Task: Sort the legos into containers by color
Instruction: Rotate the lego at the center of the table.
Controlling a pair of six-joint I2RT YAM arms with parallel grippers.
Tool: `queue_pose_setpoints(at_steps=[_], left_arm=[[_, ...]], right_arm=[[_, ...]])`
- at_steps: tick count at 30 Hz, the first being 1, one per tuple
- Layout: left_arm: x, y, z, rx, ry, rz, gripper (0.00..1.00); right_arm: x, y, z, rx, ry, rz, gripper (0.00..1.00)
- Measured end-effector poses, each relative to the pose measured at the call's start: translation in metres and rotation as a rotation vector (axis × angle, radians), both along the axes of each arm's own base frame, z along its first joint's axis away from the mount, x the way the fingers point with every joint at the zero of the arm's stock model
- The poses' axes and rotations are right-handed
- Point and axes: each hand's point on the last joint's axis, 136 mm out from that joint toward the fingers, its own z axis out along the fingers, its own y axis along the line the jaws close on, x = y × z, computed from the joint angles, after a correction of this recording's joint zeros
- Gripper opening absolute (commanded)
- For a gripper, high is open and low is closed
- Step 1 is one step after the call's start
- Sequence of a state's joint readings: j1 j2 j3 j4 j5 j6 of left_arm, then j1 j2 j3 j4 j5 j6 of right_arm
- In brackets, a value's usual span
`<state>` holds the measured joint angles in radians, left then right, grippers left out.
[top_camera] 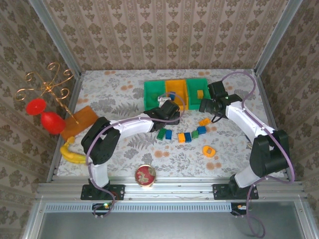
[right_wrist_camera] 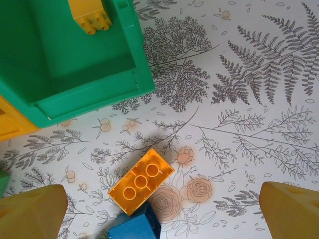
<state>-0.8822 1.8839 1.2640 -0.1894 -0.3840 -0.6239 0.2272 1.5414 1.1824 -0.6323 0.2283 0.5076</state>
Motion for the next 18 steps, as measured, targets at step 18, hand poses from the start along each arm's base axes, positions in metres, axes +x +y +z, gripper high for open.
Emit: queue_pose_setpoints(at_steps=[18], left_arm=[[0.017, -0.018, -0.03, 0.046, 0.055, 0.036, 0.98]], right_arm=[[-0.003, -0.005, 0.009, -0.021, -0.034, -0.008, 1.0]])
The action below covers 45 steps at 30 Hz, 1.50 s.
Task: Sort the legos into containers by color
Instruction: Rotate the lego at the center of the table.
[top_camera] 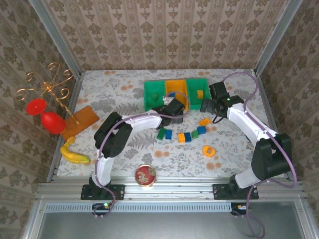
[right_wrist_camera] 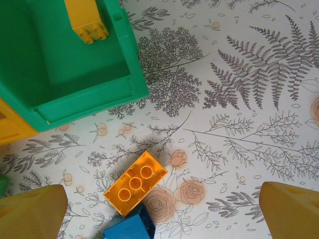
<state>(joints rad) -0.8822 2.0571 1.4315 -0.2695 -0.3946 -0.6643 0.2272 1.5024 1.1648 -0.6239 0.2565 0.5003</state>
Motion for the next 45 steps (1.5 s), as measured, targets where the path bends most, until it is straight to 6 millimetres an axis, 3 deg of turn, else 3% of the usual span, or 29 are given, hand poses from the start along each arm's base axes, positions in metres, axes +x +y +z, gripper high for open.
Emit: queue_pose_setpoints(at_steps=[10, 21, 27, 32, 36, 45], left_arm=[[0.008, 0.003, -0.016, 0.014, 0.02, 0.029, 0.96], [0.009, 0.011, -0.026, 0.022, 0.046, 0.066, 0.83], [-0.007, 0.035, -0.032, 0.053, 0.075, 0.087, 0.74], [-0.016, 0.047, -0.014, 0.038, 0.06, 0.095, 0.74], [-0.016, 0.046, 0.003, 0.003, 0.036, 0.092, 0.79], [-0.012, 0.03, 0.002, -0.035, 0.053, 0.06, 0.87]], right_arm=[[0.0, 0.0, 0.001, 0.003, -0.015, 0.0, 1.0], [0.0, 0.0, 0.005, 0.007, -0.03, 0.001, 1.0], [-0.002, 0.0, 0.002, 0.008, -0.028, 0.0, 1.0], [-0.004, -0.001, -0.001, 0.009, -0.022, -0.002, 1.0], [-0.002, 0.0, 0.0, 0.011, -0.029, -0.002, 1.0], [-0.001, 0.001, 0.001, 0.015, -0.035, 0.0, 1.0]])
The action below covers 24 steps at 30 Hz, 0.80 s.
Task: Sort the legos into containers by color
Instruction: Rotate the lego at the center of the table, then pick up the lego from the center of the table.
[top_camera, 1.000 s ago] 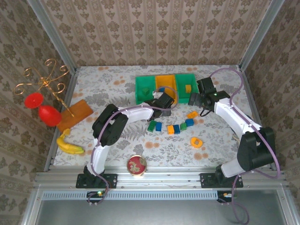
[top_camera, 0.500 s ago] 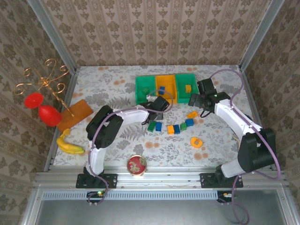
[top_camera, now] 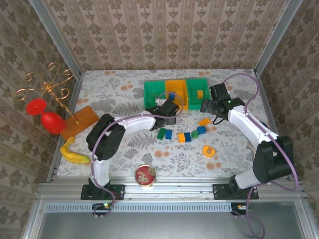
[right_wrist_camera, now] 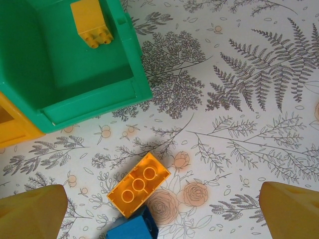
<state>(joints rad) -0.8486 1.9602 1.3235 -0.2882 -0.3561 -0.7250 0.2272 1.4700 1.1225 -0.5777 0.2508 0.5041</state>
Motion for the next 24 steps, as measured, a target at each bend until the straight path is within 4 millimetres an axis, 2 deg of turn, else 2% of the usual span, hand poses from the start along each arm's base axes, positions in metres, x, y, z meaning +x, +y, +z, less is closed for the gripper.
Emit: queue_pose_setpoints(at_steps=[6, 15, 21, 24], left_arm=[[0.009, -0.008, -0.013, -0.007, 0.026, -0.008, 0.85], [0.017, 0.004, -0.033, 0.02, 0.062, 0.016, 0.7], [0.021, 0.006, -0.035, 0.032, 0.07, 0.021, 0.55], [0.021, 0.009, -0.036, 0.041, 0.075, 0.023, 0.43]], right_arm=[[0.0, 0.0, 0.007, 0.005, -0.02, 0.0, 1.0], [0.0, 0.0, 0.01, 0.008, -0.033, 0.0, 1.0], [0.0, 0.0, 0.01, 0.008, -0.033, 0.0, 1.0], [0.0, 0.0, 0.01, 0.008, -0.033, 0.0, 1.0]])
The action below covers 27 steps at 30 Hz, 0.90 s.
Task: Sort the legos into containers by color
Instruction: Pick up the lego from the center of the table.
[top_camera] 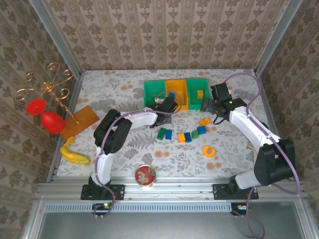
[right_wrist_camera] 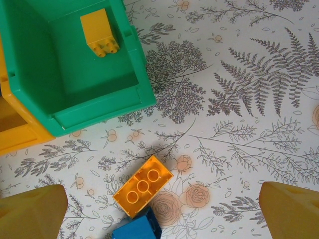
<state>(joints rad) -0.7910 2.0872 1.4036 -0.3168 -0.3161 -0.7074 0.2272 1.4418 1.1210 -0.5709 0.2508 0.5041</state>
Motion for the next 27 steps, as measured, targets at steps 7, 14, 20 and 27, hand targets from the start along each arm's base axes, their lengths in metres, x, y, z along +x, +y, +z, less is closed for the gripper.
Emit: queue_pose_setpoints(at_steps=[7, 14, 20, 27], left_arm=[[-0.002, 0.004, 0.001, 0.017, 0.003, -0.007, 0.25], [-0.026, 0.006, 0.008, -0.003, 0.03, -0.047, 0.2], [-0.038, 0.008, 0.04, -0.043, -0.008, -0.075, 0.19], [-0.046, 0.012, 0.077, -0.063, -0.086, -0.116, 0.19]], right_arm=[[-0.001, 0.0, 0.0, 0.0, 0.001, -0.001, 1.0], [-0.001, 0.0, -0.001, 0.008, 0.001, -0.005, 1.0], [-0.002, 0.003, 0.002, 0.028, -0.008, -0.006, 1.0], [-0.006, 0.003, -0.003, 0.033, 0.0, -0.005, 1.0]])
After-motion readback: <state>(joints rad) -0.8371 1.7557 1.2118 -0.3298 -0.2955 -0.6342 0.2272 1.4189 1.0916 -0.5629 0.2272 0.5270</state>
